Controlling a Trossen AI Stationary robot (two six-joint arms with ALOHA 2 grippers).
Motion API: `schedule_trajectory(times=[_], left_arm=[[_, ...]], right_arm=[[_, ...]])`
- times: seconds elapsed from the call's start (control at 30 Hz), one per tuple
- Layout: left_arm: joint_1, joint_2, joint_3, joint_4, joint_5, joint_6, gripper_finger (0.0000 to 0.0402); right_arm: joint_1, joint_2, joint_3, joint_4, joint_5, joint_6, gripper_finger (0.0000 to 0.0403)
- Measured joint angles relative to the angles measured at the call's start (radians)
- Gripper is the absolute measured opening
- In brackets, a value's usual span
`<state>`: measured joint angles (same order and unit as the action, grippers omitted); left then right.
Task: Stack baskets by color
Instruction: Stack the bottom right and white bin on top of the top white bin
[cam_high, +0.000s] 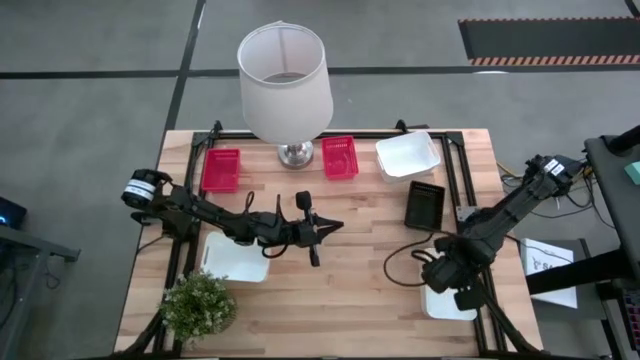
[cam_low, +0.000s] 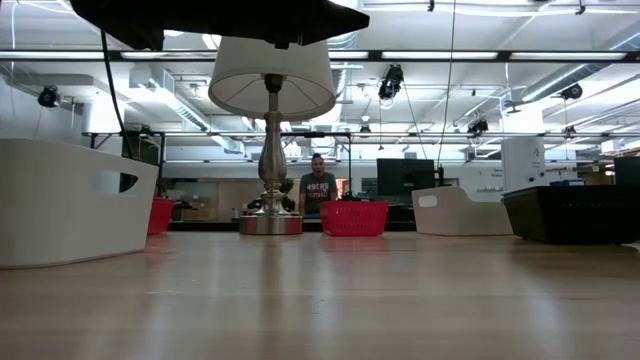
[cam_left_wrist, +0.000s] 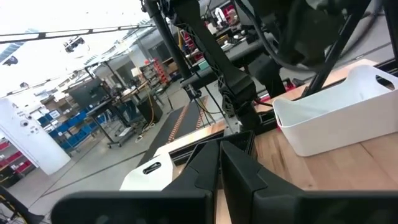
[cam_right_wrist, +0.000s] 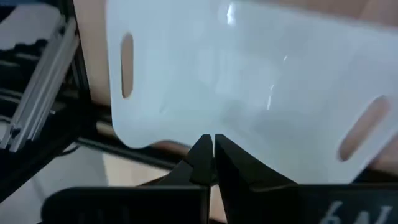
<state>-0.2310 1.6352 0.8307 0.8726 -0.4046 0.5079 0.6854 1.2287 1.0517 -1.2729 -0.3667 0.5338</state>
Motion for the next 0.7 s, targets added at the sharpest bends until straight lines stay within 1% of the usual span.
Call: schedule_trajectory(times=[0.1,0.17,0.27,0.37,0.53,0.57,0.7], left_arm=[[0.0,0.0,0.002,0.001,0.0,0.007,0.0001],[0.0,0.0,0.002,0.001,0.0,0.007,0.0001],[0.0,0.0,0.002,0.001,0.0,0.027,0.0001],[0.001,0.0,0.002,0.001,0.0,0.033,0.0001],[0.002,0.0,0.003,0.01,-0.001,0.033,0.0001],[0.002,0.0,0.003,0.01,0.0,0.033,0.0001],[0.002,0.0,0.003,0.009,-0.001,0.033,0.0001]], right_arm=[[0.0,0.019,-0.035,0.037,-0.054,0.013,0.0009],[0.0,0.033,-0.056,0.114,-0.075,-0.005,0.0009],[0.0,0.059,-0.062,0.195,-0.039,-0.049,0.0009],[-0.001,0.083,-0.061,0.24,0.064,-0.081,0.0009],[-0.004,0.137,-0.061,0.268,0.184,-0.154,0.0009],[-0.006,0.15,-0.061,0.27,0.23,-0.172,0.0008],[-0.034,0.184,-0.057,0.286,0.499,-0.188,0.0008]])
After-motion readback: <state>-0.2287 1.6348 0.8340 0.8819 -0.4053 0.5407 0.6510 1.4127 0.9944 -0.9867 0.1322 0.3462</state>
